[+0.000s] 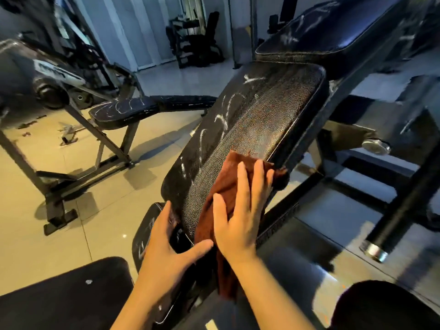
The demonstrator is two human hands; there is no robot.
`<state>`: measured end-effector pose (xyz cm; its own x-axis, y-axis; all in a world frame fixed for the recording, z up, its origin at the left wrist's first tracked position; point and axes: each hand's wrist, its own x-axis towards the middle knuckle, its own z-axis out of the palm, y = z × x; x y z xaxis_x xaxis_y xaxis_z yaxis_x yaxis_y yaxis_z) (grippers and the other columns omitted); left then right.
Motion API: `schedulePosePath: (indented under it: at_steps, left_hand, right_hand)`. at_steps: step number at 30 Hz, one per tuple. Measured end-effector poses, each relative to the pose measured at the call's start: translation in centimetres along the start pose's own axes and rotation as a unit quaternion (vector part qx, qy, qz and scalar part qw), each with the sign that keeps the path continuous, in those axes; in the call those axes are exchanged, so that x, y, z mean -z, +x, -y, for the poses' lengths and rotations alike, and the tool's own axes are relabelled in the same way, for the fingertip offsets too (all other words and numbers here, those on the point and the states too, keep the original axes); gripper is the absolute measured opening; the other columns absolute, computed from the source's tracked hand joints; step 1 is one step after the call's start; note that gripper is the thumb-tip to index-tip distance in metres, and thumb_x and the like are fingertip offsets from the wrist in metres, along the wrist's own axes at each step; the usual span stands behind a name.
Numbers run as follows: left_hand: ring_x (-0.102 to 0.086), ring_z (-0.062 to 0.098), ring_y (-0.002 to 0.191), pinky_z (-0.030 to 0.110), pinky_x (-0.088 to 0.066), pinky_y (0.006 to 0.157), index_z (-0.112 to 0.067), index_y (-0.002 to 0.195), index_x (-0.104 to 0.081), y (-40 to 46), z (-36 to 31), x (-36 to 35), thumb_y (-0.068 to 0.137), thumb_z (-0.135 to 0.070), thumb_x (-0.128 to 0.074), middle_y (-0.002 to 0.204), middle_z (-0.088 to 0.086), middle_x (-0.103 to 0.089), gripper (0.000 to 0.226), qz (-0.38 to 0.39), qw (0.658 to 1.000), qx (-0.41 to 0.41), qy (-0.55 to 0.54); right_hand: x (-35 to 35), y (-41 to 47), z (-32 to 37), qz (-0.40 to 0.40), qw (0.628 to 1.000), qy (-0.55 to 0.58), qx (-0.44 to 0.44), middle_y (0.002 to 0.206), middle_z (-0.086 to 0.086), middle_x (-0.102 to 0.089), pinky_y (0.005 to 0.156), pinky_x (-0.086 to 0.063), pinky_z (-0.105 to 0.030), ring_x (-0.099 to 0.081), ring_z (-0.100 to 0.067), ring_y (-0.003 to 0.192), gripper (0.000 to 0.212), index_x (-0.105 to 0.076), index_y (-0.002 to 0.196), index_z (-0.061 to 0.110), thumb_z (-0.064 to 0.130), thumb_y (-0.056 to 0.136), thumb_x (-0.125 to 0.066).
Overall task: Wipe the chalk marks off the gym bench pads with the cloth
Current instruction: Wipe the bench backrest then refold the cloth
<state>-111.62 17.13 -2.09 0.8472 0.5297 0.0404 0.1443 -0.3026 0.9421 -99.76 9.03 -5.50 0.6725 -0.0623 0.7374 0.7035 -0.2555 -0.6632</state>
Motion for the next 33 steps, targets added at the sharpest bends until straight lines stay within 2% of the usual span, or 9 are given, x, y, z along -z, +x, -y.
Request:
schedulePosePath:
  at_steps: [4,6,8,12,16,22,25,28,33]
  left_hand:
    - [-0.037,-0.004,0.123,0.028,-0.031,0.103,-0.048,0.146,-0.014,-0.1,-0.1,0.4,0.040,-0.056,-0.091,0.143,-0.025,-0.029,0.132,-0.008,1.000,0.023,-0.005]
    - [-0.043,-0.020,0.110,0.016,-0.033,0.096,-0.056,0.139,-0.017,-0.1,0.2,0.7,0.027,-0.064,-0.088,0.136,-0.036,-0.031,0.133,-0.012,1.000,0.012,0.020]
    - [-0.046,-0.028,0.099,0.007,-0.036,0.087,-0.059,0.134,-0.021,-0.1,0.5,0.5,0.039,-0.057,-0.091,0.128,-0.043,-0.033,0.118,-0.022,0.999,-0.012,0.045]
    - [-0.050,-0.020,0.106,0.027,-0.039,0.099,-0.057,0.137,-0.026,0.1,0.7,0.4,0.029,-0.066,-0.088,0.131,-0.030,-0.044,0.125,-0.046,0.998,-0.006,0.048]
    - [-0.046,-0.019,0.106,0.028,-0.037,0.099,-0.058,0.136,-0.023,0.0,0.7,0.4,0.020,-0.077,-0.081,0.131,-0.017,-0.048,0.131,-0.056,0.997,0.003,0.057]
    - [-0.046,0.006,0.121,0.039,-0.036,0.107,-0.047,0.136,-0.028,-0.3,0.1,-0.5,0.051,-0.028,-0.083,0.143,-0.001,-0.047,0.103,-0.065,0.997,-0.008,0.051]
    - [-0.045,0.009,0.124,0.044,-0.034,0.110,-0.047,0.136,-0.028,-0.3,0.2,-0.4,0.051,-0.025,-0.083,0.147,0.001,-0.044,0.103,-0.067,0.997,-0.011,0.049]
    - [-0.047,0.006,0.122,0.045,-0.033,0.111,-0.052,0.131,-0.031,-0.2,0.3,-0.4,0.051,-0.023,-0.084,0.142,-0.005,-0.046,0.100,-0.057,0.997,-0.020,0.044]
    - [-0.050,-0.014,0.113,0.035,-0.036,0.107,-0.069,0.120,-0.040,-0.2,1.0,-0.2,0.028,-0.066,-0.089,0.129,-0.012,-0.052,0.104,-0.063,0.998,-0.008,0.016]
  right_hand:
    - [0.2,1.6,-0.2,-0.015,1.000,0.019,-0.004,0.159,-0.008,-0.011,0.122,-0.005,-0.044,0.005,-0.018,0.150,0.064,-0.020,0.149,0.009,0.025,0.093,-0.047]
    - [0.7,4.8,-0.8,-0.031,0.999,0.021,0.006,0.159,-0.014,-0.013,0.121,-0.007,-0.048,0.001,-0.023,0.150,0.065,-0.022,0.149,0.004,0.020,0.092,-0.047]
    - [1.5,8.9,-1.8,-0.037,0.999,0.020,0.005,0.159,-0.023,-0.013,0.120,-0.008,-0.053,-0.003,-0.033,0.148,0.067,-0.025,0.150,0.000,0.015,0.089,-0.050]
    - [2.6,14.5,-2.9,-0.051,0.998,0.024,-0.007,0.158,-0.028,-0.011,0.121,-0.007,-0.053,-0.006,-0.040,0.147,0.070,-0.024,0.149,-0.003,0.009,0.086,-0.053]
    - [2.2,12.7,-2.2,-0.071,0.994,0.067,-0.044,0.159,-0.026,-0.007,0.119,-0.011,-0.055,-0.005,-0.035,0.149,0.071,-0.019,0.150,-0.006,0.004,0.088,-0.053]
    - [-0.6,-1.0,0.8,-0.012,0.999,0.042,-0.031,0.163,-0.005,0.005,0.122,-0.007,-0.045,0.000,-0.026,0.151,0.073,-0.012,0.153,0.005,0.027,0.095,-0.050]
    - [-0.5,-0.5,0.5,0.002,0.998,0.049,-0.025,0.163,0.003,0.011,0.122,-0.001,-0.040,0.005,-0.020,0.151,0.069,-0.010,0.153,0.013,0.029,0.095,-0.045]
    - [0.8,4.1,-0.5,0.008,0.998,0.054,0.014,0.162,-0.009,-0.001,0.121,0.005,-0.038,0.011,-0.016,0.149,0.068,-0.016,0.151,0.006,0.025,0.093,-0.045]
    - [3.9,17.6,-4.1,-0.011,1.000,0.028,-0.005,0.159,-0.026,-0.008,0.120,0.001,-0.046,0.000,-0.035,0.148,0.070,-0.019,0.150,-0.003,0.013,0.091,-0.052]
